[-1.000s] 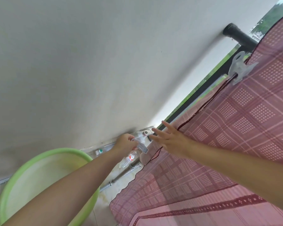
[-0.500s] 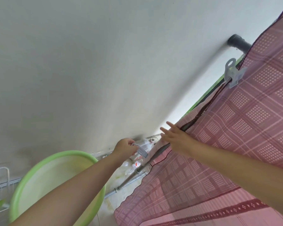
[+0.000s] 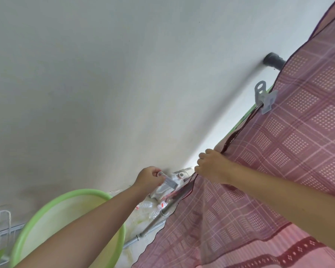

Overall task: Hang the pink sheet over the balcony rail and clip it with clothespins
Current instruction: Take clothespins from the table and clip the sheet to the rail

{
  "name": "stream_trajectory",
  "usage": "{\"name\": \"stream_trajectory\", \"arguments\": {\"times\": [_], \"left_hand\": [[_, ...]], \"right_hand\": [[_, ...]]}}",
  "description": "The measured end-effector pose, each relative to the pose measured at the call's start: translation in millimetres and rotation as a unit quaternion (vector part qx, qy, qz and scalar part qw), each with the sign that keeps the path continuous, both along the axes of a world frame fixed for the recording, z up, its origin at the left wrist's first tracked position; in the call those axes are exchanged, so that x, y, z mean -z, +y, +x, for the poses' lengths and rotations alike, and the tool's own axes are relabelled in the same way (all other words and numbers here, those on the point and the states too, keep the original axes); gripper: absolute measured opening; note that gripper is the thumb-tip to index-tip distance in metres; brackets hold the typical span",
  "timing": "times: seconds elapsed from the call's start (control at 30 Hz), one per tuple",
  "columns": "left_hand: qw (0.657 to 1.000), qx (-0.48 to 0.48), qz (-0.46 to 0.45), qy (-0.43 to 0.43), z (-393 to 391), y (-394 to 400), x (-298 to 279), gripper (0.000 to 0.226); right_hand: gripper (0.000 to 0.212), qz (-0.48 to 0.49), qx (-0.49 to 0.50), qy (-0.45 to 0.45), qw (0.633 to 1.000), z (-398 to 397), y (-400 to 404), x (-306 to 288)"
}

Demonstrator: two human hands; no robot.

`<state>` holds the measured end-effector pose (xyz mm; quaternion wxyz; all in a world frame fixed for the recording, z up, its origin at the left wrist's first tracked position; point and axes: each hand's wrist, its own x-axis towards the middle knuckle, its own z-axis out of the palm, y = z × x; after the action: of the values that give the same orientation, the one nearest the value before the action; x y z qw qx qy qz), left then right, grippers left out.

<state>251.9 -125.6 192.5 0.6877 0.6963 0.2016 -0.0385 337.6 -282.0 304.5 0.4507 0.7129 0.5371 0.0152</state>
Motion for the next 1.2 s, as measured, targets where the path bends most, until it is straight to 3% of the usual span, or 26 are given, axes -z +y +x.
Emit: {"name": "stream_trajectory", "arguments": {"times": [0.07,0.17,0.33,0.7,0.83,1.2], "left_hand": [[0.999,0.018,-0.004,-0.039,4.0,-3.4,-3.8,0.027],[0.995,0.035,-0.007,-0.093,7.0,-8.4,-11.9,0.033],[0.991,0.011,0.009,-0.135,14.8,-18.8,-17.8,0.035],[0.989,-0.026,-0.031,-0.139,17.3,-11.5,-13.4,0.018],[0.988,-0.021,-0.050,-0.142,20.2,-16.4,-16.3,0.021],[0.989,-0.026,-0.107,-0.102,24.5,-43.0,0.1,0.022]], "right_hand": [[0.030,0.015,-0.003,0.007,1.000,1.6,-1.5,-4.7],[0.011,-0.008,0.021,0.055,0.998,-3.9,4.2,-21.5],[0.021,-0.016,0.058,0.053,0.997,0.0,1.3,-22.2],[0.032,0.059,0.108,0.109,0.986,9.6,-3.1,-19.5],[0.020,0.046,0.125,0.105,0.986,10.6,-2.8,-20.2],[0.019,0.051,0.088,0.092,0.991,13.2,-10.2,-16.8]]}}
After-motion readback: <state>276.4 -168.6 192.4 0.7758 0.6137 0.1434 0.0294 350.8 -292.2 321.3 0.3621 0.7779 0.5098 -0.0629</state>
